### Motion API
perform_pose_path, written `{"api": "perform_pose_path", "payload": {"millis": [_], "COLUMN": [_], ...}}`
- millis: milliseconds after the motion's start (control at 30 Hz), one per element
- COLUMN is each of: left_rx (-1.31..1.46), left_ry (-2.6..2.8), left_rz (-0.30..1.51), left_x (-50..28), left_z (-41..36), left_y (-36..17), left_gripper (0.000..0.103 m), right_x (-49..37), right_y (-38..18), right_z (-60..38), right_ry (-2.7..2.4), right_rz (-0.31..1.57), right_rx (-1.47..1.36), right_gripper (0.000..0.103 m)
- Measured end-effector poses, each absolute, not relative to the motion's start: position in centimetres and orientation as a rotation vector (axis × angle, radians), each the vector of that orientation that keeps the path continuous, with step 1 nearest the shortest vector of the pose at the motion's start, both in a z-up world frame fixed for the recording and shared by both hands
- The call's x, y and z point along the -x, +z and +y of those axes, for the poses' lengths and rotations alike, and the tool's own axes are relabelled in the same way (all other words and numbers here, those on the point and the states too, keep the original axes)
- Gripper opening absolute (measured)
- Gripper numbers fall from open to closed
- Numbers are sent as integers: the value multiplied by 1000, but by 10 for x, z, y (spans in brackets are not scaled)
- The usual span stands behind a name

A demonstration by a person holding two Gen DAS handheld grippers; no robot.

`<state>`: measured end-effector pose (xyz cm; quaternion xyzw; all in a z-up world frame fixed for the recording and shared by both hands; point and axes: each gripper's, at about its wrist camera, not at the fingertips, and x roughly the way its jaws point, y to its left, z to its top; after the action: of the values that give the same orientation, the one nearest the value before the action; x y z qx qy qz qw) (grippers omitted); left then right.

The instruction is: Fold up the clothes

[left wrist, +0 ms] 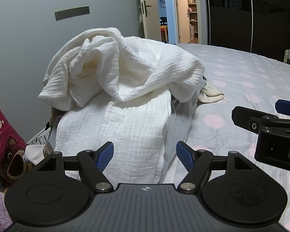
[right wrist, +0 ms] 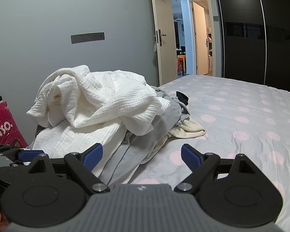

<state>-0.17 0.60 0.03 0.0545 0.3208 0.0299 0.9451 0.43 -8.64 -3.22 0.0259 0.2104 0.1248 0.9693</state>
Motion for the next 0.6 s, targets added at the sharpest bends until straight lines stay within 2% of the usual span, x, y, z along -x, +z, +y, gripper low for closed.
{"api": "perform_pose_path", "payload": {"millis": [600], "left_rx": [-115], "left_ry": [70], "left_rz": [660], "left_x": [-3], "left_z": [13], "left_y": [2], "left_gripper": [70], "right_x": [-8], "right_y": [-34], "right_z": [-83], "right_ry": [269], "right_rz": [437], "right_rx": [-54], "right_gripper": [90]}}
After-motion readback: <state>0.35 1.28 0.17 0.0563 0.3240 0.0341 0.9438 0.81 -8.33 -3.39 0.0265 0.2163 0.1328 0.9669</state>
